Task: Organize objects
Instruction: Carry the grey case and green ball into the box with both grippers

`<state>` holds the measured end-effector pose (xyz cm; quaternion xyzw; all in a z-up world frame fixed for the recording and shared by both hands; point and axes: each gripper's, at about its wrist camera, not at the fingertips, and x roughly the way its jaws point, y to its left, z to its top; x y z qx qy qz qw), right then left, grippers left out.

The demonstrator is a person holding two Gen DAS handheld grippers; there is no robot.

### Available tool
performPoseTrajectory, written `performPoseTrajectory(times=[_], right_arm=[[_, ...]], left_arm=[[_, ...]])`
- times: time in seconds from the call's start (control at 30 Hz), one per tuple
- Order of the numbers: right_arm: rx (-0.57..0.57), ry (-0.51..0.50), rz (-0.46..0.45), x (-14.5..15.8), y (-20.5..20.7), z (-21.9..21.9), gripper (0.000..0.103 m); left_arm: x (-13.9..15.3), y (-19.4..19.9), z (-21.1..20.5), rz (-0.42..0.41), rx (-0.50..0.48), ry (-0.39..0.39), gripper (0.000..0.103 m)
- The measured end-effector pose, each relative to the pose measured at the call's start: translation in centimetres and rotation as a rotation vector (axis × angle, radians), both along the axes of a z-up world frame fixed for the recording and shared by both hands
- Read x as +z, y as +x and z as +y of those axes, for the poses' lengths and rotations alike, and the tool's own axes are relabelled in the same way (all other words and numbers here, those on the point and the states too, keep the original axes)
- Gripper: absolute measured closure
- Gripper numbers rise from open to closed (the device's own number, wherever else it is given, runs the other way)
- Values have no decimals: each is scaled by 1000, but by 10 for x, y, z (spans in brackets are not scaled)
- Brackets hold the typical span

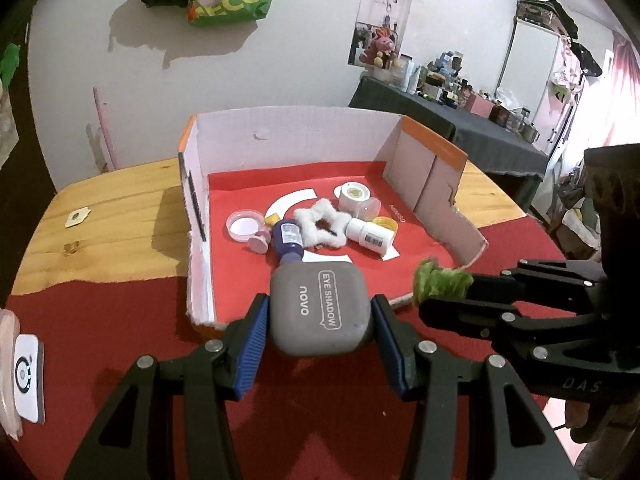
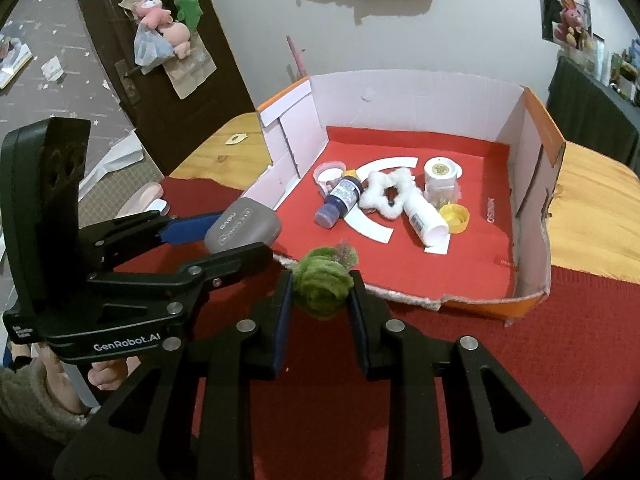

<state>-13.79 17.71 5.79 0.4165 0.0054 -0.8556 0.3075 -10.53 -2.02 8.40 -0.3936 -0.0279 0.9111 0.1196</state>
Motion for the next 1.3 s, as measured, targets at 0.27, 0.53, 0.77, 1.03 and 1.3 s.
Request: performPoseTrajectory(times=[0.27, 0.53, 0.77, 1.03, 1.3], right_arm=[[-32, -15, -55, -8, -30, 10, 78], [-43, 13, -94, -20, -51, 11, 78], [-35, 50, -123, -32, -64, 5, 78], [-30, 83, -143, -41, -75, 0, 78], [-26, 101, -155, -49, -82, -3, 78]], left_arm=[[-5, -29, -2, -77, -42, 32, 50], [-18, -50, 2, -145, -78, -7, 50], [-29, -61, 4, -202, -121, -18, 50], [-44, -73, 3, -263, -156, -19, 50], [-51, -83, 8, -261, -155, -57, 50]])
